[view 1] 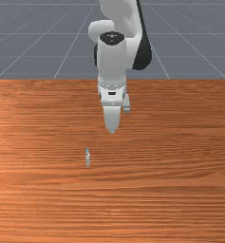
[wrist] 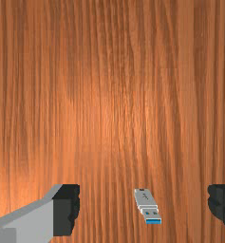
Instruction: Rotate the USB body for 90 degree with plug right ward
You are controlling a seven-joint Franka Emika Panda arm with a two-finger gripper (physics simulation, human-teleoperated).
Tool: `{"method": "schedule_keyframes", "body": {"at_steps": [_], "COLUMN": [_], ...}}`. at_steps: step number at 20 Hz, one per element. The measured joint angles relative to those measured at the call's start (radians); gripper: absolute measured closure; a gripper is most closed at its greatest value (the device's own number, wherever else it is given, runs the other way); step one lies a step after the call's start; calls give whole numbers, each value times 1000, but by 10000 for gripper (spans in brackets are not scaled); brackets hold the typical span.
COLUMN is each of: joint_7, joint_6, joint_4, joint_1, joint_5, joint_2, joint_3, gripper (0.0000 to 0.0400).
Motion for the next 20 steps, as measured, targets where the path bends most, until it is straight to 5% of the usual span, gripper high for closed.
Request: {"method": "schedule_keyframes", "body": {"at_steps": [1,2,5,15,16,20], "joint_7": [0,0,0,-68,-130,-145], "joint_6": [0,0,0,4,-46,-88], "joint_4": [0,0,0,15,48,108], "joint_1": [0,0,0,-49,-87,-106], "joint_5": [0,0,0,-64,-4,-7], "joint_2": [0,0,0,11,26,90], "joint_3": [0,0,0,-60,-40,-50], "gripper": [157,252,367,400,400,400]}}
